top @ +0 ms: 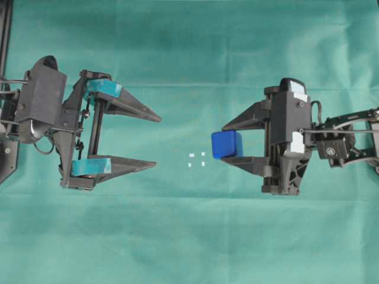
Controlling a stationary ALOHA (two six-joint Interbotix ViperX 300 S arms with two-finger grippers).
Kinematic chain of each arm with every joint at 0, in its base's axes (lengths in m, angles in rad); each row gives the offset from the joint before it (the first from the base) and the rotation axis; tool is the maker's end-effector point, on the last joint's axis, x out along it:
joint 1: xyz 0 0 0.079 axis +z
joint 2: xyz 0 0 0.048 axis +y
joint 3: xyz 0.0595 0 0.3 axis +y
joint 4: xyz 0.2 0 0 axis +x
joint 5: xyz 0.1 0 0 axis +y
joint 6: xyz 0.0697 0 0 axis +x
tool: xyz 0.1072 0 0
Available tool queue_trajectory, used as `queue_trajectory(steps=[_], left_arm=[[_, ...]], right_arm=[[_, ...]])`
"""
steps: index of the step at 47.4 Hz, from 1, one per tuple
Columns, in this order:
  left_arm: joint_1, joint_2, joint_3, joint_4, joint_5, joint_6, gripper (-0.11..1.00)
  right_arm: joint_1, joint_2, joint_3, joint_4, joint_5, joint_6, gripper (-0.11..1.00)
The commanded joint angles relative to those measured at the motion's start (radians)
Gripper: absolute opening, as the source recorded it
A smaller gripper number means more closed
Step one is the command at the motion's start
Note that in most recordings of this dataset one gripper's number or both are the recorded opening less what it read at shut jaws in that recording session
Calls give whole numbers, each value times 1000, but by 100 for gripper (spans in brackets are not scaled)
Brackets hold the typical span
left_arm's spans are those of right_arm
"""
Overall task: Handover the blue block to the right arm after grasping it with the left arm, then place it in the designated position.
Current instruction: 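Carry the cube with the right gripper toward the white marker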
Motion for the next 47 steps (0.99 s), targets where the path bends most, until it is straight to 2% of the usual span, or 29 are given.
queue_trajectory(steps=[1, 47], left_arm=[[-3, -5, -21, 0, -3, -2, 100], [-3, -5, -25, 0, -3, -2, 100]], right_arm=[[5, -8, -29, 3, 5, -2, 61], [5, 31, -31, 3, 3, 0, 61]])
